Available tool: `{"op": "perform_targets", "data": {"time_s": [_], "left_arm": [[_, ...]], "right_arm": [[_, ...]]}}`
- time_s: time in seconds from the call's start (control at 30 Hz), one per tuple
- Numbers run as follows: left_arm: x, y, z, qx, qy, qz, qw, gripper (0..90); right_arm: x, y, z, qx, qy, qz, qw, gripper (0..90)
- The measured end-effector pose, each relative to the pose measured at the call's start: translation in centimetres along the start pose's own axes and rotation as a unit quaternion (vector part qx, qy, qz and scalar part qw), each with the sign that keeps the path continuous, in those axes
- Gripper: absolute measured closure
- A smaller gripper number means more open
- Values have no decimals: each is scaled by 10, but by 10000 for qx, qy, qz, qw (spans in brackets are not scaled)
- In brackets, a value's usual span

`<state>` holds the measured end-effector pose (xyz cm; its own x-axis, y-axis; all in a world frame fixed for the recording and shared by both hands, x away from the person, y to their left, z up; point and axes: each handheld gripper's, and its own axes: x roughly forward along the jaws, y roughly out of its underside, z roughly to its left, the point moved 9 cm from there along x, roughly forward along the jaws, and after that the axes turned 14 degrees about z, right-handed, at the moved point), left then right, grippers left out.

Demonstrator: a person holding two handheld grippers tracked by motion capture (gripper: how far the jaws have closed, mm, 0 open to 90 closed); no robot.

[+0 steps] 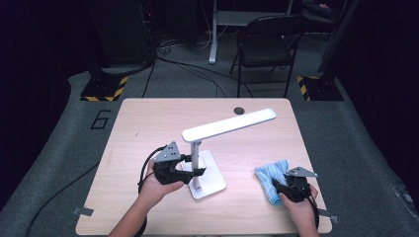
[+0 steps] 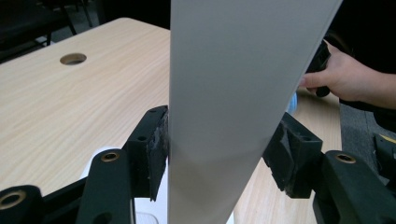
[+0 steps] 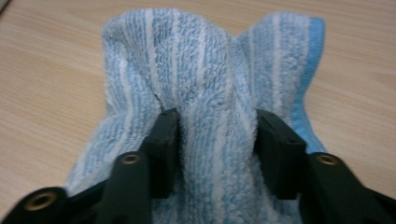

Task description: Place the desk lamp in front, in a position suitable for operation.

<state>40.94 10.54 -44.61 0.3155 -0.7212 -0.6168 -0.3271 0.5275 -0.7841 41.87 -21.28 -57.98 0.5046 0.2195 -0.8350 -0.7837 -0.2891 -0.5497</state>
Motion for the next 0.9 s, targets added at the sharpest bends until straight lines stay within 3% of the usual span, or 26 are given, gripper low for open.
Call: {"op": "perform_targets", "data": {"time_s": [0.13, 0.2, 0.27, 0.4, 0.53, 0.8, 0.9], "left_arm": [[-2, -10, -3, -74, 9, -92, 9999, 429], [-1, -12, -2, -89, -9, -107, 9999, 433], [-1, -12, 1, -113, -112, -118, 9998, 489], [-1, -13, -1, -56, -132, -147, 9998, 512], [-1, -13, -3, 52, -73, -134, 9999, 514], [0, -12, -13, 285, 280, -68, 9992, 513], [-1, -11, -15, 336, 321, -40, 9989, 512]], "right_arm": [[-1, -2, 3, -63, -2, -3, 10000, 661], [-1, -2, 5, 52, -53, 15, 10000, 684], [-3, -3, 6, 95, -80, -15, 9999, 696], [-7, -9, 14, 145, -311, -207, 9992, 704], [-10, -14, 25, -23, -309, -300, 9991, 704], [-11, -29, 65, -282, -720, -479, 9959, 701], [-9, -34, 87, -540, -876, -461, 9936, 700]]}}
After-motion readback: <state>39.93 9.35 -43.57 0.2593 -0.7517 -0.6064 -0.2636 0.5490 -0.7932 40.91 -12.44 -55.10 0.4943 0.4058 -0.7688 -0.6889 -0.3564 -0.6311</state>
